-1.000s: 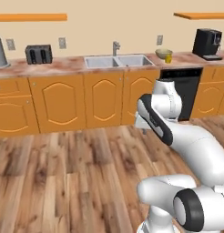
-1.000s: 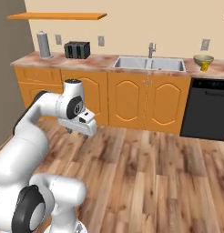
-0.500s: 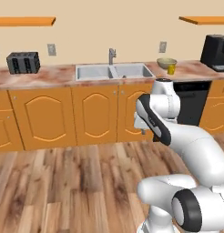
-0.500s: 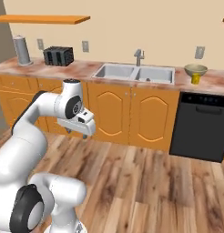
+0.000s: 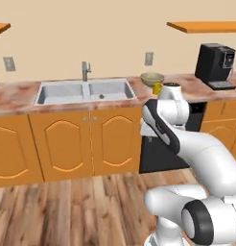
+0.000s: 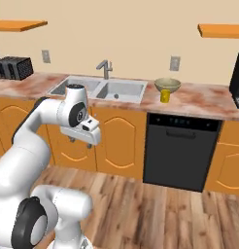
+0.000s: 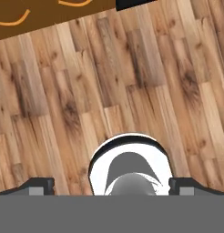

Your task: Clear the mugs and bowl far away from the sink.

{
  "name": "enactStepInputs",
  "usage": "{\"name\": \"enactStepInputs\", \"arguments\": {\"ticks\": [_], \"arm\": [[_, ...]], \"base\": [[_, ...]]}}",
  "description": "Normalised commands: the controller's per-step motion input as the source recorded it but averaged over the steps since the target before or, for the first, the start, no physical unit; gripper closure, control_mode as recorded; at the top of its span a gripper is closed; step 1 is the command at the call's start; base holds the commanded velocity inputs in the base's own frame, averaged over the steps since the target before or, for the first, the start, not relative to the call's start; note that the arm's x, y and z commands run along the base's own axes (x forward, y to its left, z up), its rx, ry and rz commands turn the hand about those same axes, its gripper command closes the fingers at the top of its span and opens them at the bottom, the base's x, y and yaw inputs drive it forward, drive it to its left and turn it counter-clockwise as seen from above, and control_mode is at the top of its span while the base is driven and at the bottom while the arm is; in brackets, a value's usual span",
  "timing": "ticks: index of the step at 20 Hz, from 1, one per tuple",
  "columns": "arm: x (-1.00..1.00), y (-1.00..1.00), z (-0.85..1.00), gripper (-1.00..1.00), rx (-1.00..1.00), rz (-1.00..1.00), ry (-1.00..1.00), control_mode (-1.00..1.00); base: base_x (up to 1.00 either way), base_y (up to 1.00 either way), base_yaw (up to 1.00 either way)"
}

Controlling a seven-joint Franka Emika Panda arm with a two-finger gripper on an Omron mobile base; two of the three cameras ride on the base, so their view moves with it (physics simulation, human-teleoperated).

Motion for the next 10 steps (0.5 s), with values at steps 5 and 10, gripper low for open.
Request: {"name": "enactStepInputs", "arguments": {"ticks": [5, 10], "arm": [[0.0, 0.0, 0.0, -1.0, 0.0, 0.0, 0.0, 1.0], [0.0, 0.0, 0.0, -1.0, 0.0, 0.0, 0.0, 1.0]], "base": [[1.0, -0.95, -0.28], [0.68, -0.25, -0.04]]}}
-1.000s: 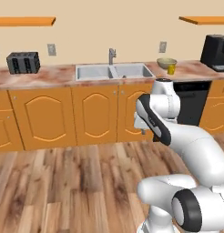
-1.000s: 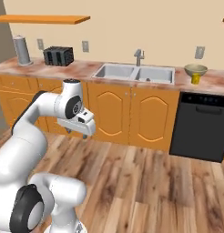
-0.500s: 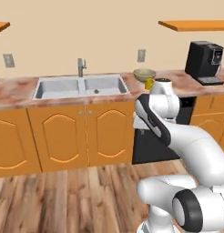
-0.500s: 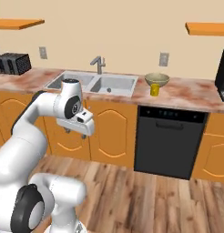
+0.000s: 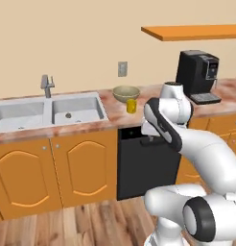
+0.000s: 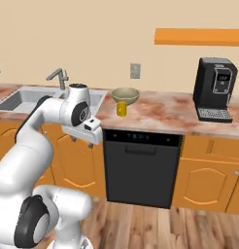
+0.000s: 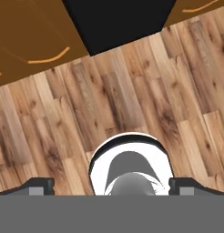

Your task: Clear the mugs and bowl far away from the sink.

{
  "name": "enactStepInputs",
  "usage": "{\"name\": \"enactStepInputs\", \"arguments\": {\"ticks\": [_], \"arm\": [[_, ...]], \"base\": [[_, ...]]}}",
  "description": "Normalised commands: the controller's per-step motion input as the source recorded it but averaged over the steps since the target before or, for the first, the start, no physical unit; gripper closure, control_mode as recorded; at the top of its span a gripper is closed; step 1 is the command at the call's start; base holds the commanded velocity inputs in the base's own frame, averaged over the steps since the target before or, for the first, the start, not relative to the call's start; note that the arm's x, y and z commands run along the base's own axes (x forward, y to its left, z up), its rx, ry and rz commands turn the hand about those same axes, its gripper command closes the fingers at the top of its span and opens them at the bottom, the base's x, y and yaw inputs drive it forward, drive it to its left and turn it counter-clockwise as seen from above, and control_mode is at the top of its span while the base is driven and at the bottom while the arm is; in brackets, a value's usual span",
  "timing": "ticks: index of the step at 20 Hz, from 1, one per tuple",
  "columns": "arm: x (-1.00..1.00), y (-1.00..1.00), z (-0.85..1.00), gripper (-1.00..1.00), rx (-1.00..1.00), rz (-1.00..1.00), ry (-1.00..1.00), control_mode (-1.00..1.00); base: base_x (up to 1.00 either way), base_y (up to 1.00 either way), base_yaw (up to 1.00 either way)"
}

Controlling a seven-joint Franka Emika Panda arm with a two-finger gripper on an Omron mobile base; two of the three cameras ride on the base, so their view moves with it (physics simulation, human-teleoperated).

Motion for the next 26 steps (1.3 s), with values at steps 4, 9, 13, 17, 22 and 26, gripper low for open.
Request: {"name": "enactStepInputs", "arguments": {"ticks": [4, 9, 13, 17, 22, 26], "arm": [[0.0, 0.0, 0.0, -1.0, 0.0, 0.0, 0.0, 1.0], [0.0, 0.0, 0.0, -1.0, 0.0, 0.0, 0.0, 1.0], [0.0, 0.0, 0.0, -1.0, 0.0, 0.0, 0.0, 1.0], [0.0, 0.0, 0.0, -1.0, 0.0, 0.0, 0.0, 1.0], [0.0, 0.0, 0.0, -1.0, 0.0, 0.0, 0.0, 1.0], [0.0, 0.0, 0.0, -1.0, 0.0, 0.0, 0.0, 1.0]], "base": [[0.87, -0.03, 0.15], [0.91, -0.09, 0.13], [0.35, -0.34, 0.03], [0.1, -0.45, 0.0], [0.13, -0.28, 0.01], [0.5, -0.07, 0.04]]}}
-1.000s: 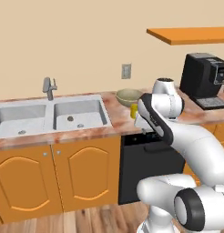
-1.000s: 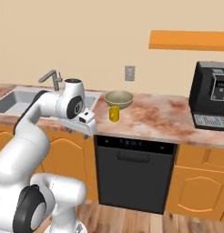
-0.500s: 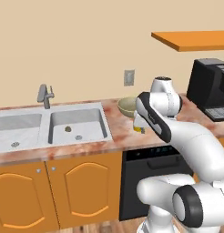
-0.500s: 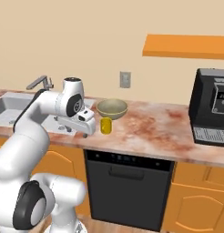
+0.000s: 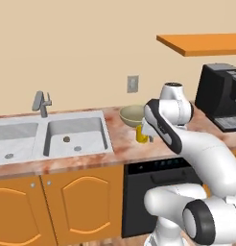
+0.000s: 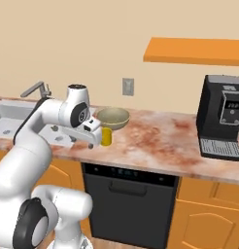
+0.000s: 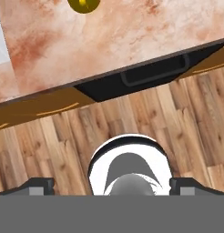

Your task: Clear the mugs and bowl far away from the sink.

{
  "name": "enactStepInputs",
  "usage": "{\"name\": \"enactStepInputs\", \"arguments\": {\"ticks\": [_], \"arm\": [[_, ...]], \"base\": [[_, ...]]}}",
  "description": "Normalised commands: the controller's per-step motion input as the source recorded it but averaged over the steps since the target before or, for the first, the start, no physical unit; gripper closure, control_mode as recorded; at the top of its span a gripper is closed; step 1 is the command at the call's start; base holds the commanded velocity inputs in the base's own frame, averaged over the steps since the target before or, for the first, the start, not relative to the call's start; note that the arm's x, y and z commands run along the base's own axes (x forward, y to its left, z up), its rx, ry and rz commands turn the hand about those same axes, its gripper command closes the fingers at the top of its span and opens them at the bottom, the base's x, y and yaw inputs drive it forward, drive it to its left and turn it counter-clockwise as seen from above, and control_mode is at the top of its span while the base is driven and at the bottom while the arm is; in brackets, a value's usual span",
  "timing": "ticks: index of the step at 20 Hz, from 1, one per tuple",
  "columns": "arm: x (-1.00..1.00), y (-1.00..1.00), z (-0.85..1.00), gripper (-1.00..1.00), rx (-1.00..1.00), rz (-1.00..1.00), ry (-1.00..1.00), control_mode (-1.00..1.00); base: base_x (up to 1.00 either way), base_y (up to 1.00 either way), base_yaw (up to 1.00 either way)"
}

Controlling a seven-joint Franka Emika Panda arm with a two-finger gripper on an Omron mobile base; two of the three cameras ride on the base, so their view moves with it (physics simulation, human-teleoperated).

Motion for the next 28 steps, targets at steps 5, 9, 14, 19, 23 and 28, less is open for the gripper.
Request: {"name": "enactStepInputs", "arguments": {"ticks": [5, 9, 14, 19, 23, 28], "arm": [[0.0, 0.0, 0.0, -1.0, 0.0, 0.0, 0.0, 1.0], [0.0, 0.0, 0.0, -1.0, 0.0, 0.0, 0.0, 1.0], [0.0, 0.0, 0.0, -1.0, 0.0, 0.0, 0.0, 1.0], [0.1, -0.09, -0.02, -1.0, 0.0, 0.01, 0.0, -1.0], [0.51, -0.29, -0.38, -1.0, 0.0, 0.05, -0.06, -1.0], [0.35, -0.19, -0.48, -1.0, -0.02, 0.1, -0.21, -1.0]], "base": [[0.69, -0.1, 0.06], [0.24, -0.02, 0.01], [0.0, 0.0, 0.0], [0.0, 0.0, 0.0], [0.0, 0.0, 0.0], [0.0, 0.0, 0.0]]}}
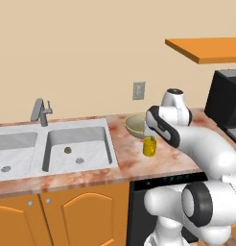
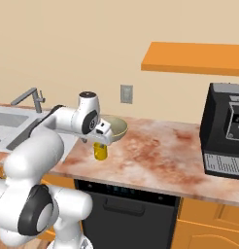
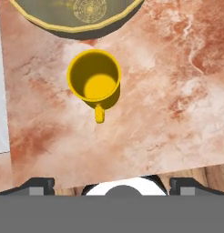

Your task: Clear the mugs and bowl far away from the sink.

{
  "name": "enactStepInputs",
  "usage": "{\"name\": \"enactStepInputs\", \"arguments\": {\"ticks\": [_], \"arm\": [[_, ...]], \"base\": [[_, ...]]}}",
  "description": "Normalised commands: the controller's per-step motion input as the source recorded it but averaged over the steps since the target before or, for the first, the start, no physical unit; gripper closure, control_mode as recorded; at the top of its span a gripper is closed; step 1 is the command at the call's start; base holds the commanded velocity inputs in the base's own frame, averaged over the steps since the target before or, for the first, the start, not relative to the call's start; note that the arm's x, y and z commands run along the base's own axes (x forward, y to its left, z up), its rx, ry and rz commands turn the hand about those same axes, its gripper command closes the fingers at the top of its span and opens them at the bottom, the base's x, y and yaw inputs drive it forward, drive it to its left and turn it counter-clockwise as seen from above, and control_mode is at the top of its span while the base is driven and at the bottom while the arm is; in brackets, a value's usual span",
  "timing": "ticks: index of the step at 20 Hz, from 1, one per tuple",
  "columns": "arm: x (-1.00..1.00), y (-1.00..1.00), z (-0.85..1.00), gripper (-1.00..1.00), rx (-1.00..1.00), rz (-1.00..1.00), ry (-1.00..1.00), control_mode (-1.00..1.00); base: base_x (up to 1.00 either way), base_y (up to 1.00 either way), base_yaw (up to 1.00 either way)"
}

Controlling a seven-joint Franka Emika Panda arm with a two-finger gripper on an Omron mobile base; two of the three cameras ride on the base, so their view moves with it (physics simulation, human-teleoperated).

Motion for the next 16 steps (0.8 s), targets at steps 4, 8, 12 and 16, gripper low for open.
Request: {"name": "enactStepInputs", "arguments": {"ticks": [4, 8, 12, 16], "arm": [[0.32, -0.09, -0.51, -1.0, -0.09, 0.06, -0.1, -1.0], [0.18, 0.03, -0.38, -1.0, -0.1, 0.06, 0.0, -1.0], [0.0, 0.12, -0.14, -1.0, -0.03, 0.02, 0.0, -1.0], [0.0, 0.06, 0.0, -1.0, 0.0, 0.0, 0.0, -1.0]], "base": [[0.0, 0.0, 0.0], [0.0, 0.0, 0.0], [0.0, 0.0, 0.0], [0.0, 0.0, 0.0]]}}
